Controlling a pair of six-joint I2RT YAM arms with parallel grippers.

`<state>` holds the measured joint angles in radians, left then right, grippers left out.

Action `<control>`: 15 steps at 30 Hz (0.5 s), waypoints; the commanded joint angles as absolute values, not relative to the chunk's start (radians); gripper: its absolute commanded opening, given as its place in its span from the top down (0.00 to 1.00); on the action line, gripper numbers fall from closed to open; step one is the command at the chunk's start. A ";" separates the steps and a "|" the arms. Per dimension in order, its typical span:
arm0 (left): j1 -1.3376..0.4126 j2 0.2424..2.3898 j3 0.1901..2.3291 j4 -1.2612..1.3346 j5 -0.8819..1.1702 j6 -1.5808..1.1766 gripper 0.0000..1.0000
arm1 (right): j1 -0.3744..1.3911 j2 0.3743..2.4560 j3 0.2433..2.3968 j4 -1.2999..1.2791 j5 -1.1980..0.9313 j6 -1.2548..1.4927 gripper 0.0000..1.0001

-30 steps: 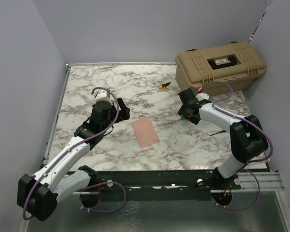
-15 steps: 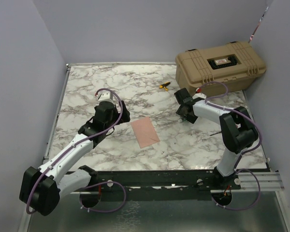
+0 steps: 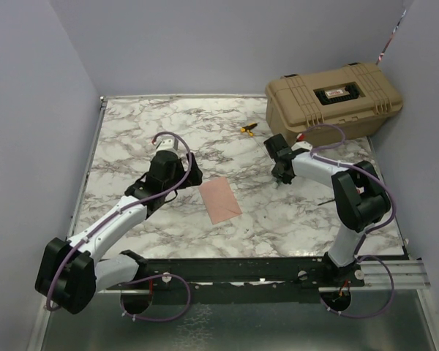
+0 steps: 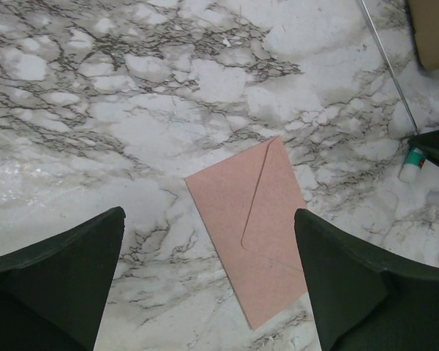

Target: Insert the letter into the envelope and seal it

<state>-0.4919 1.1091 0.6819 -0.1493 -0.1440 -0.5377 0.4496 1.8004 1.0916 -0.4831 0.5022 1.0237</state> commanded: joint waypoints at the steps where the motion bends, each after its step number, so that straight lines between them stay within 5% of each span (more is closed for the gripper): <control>1: -0.487 1.161 0.735 -0.085 -0.005 -0.539 0.01 | 0.444 1.739 1.045 -0.438 0.487 1.016 0.88; 15: -0.525 1.282 0.768 0.263 0.344 -0.692 0.01 | 0.445 1.325 0.881 -0.109 0.078 0.887 0.95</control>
